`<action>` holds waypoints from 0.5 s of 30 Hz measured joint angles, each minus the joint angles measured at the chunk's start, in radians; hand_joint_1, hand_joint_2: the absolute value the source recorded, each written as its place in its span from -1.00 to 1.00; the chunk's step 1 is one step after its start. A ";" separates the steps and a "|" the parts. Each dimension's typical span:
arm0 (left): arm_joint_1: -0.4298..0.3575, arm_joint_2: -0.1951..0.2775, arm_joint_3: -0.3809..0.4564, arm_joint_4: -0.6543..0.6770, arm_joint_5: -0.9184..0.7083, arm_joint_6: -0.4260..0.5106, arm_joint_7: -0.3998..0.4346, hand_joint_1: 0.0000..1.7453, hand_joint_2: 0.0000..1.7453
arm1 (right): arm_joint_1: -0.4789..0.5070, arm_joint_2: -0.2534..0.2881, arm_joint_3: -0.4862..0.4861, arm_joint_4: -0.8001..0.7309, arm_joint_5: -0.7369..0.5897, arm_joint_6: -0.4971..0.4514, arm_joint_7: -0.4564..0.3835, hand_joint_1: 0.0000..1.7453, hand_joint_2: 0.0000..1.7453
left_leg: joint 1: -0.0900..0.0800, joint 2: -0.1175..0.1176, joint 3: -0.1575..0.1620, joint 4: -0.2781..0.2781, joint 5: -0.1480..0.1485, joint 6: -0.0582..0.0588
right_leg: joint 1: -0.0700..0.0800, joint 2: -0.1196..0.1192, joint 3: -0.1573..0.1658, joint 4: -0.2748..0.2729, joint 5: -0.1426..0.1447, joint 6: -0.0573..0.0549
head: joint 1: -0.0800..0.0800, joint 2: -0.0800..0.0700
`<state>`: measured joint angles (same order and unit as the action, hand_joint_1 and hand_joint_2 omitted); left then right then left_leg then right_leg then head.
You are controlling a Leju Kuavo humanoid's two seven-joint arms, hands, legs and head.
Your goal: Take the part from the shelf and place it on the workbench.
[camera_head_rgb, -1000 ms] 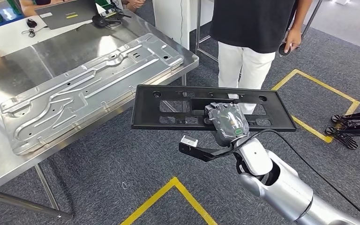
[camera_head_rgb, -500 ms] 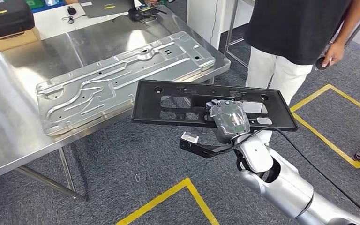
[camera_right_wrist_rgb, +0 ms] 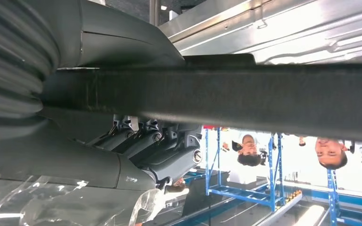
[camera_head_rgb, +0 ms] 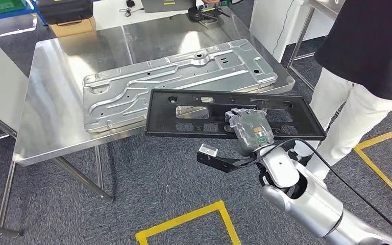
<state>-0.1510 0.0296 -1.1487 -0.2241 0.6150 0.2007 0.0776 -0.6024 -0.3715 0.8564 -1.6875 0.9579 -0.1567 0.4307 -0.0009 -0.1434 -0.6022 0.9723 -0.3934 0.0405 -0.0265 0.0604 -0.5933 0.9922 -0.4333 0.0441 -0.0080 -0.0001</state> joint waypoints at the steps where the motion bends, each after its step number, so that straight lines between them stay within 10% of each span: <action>1: 0.001 0.000 0.000 0.000 0.000 0.000 0.000 -1.00 1.00 | -0.002 0.000 0.000 0.000 0.000 0.000 0.000 1.00 1.00 | -0.001 0.014 -0.006 0.009 -0.006 -0.005 | 0.000 -0.010 0.002 -0.001 0.000 -0.006 | -0.001 0.000; 4: 0.000 -0.001 0.000 0.000 0.000 0.000 0.000 -1.00 1.00 | -0.005 -0.001 -0.002 0.000 -0.016 0.000 -0.001 1.00 1.00 | -0.002 0.103 -0.075 0.154 -0.075 -0.023 | 0.000 -0.037 0.009 -0.004 -0.004 -0.022 | -0.007 0.000; 7: -0.001 -0.001 0.000 0.000 0.002 0.001 0.002 -1.00 1.00 | -0.002 -0.002 -0.002 -0.001 -0.030 0.000 -0.003 1.00 1.00 | 0.004 0.129 -0.155 0.302 -0.113 -0.030 | 0.002 -0.059 0.014 -0.003 -0.011 -0.026 | -0.008 0.000; 11: 0.000 0.000 0.001 0.000 0.013 0.004 0.007 -1.00 1.00 | -0.004 -0.002 -0.002 -0.001 -0.030 0.000 -0.002 1.00 1.00 | -0.004 0.139 -0.043 0.069 0.002 -0.010 | 0.004 -0.074 0.032 -0.004 -0.023 -0.020 | -0.008 0.000; 15: 0.005 0.001 0.007 0.000 0.044 0.007 0.018 -1.00 1.00 | -0.005 -0.002 -0.001 -0.001 -0.030 0.000 0.002 1.00 1.00 | -0.015 0.144 -0.007 -0.004 0.012 0.003 | 0.007 -0.079 0.033 -0.008 -0.029 -0.007 | -0.008 0.000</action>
<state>-0.1465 0.0302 -1.1418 -0.2241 0.6587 0.2080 0.0952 -0.6076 -0.3733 0.8551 -1.6880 0.9283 -0.1564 0.4326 -0.0162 0.0007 -0.6091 0.9684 -0.3819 0.0436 -0.0195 -0.0187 -0.5599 0.9844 -0.4622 0.0374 -0.0155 0.0000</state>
